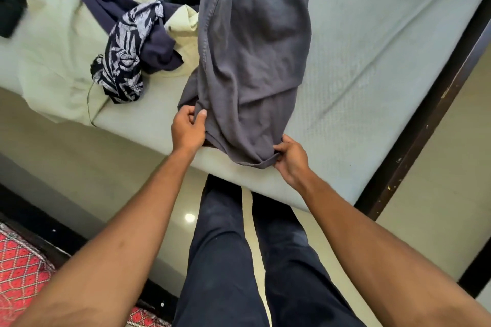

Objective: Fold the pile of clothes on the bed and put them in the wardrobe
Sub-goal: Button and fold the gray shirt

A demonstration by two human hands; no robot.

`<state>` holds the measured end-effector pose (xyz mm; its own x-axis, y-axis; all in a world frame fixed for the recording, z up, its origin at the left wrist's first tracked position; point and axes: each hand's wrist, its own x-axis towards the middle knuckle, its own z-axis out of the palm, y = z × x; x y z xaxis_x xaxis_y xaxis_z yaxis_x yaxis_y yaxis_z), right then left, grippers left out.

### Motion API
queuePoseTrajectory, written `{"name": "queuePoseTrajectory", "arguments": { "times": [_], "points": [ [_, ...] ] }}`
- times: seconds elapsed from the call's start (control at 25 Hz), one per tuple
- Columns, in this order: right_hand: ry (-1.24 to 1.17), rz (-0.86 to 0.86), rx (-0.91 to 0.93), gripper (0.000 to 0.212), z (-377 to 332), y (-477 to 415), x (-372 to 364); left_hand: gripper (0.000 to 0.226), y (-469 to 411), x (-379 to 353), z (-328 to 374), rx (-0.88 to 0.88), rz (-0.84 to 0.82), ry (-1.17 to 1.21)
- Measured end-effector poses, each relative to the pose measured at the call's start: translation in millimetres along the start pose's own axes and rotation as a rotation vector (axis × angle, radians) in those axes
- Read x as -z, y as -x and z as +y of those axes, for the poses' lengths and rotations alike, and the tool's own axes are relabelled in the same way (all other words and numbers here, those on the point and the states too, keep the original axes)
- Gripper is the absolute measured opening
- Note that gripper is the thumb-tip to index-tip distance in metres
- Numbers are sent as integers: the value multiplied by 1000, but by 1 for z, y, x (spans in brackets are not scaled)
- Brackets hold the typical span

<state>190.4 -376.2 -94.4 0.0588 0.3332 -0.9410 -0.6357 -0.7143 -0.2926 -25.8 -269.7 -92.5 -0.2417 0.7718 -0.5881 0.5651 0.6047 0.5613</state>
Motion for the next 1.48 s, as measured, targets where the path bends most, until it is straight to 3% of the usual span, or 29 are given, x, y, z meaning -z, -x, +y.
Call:
{"name": "queuePoseTrajectory", "arguments": {
  "times": [0.08,0.32,0.44,0.52,0.6,0.68,0.76,0.88,1.0,1.12,1.2,1.32,1.48],
  "points": [
    [-77,-25,-103,55,8,7,0,18,3,23,-17,-48,22,-19],
    [332,35,-469,23,53,29,-11,9,5,35,-51,-33,73,-81],
    [675,133,-351,26,32,18,-16,25,-12,27,-32,31,144,-87],
    [989,251,-133,26,1,9,-13,33,-19,25,-9,-97,193,-116],
    [887,329,48,18,-47,4,-11,29,-22,25,26,-337,191,-113],
    [581,304,129,11,-107,-1,-18,20,-29,20,73,-567,138,-72],
    [427,277,206,8,-168,-14,-35,17,-49,12,130,-764,109,-67],
    [293,304,440,5,-267,-53,-77,36,-110,-2,231,-944,182,-153],
    [150,254,611,29,-359,-103,-121,74,-187,-11,325,-847,235,-307],
    [96,150,631,43,-414,-135,-151,103,-233,-20,388,-637,3,-520],
    [84,126,615,46,-427,-143,-152,101,-249,-27,410,-603,-123,-588],
    [159,99,618,45,-426,-142,-140,91,-257,-31,421,-597,-210,-454],
    [162,4,706,58,-437,-132,-146,119,-254,-27,431,-447,-328,-181]
  ]
}}
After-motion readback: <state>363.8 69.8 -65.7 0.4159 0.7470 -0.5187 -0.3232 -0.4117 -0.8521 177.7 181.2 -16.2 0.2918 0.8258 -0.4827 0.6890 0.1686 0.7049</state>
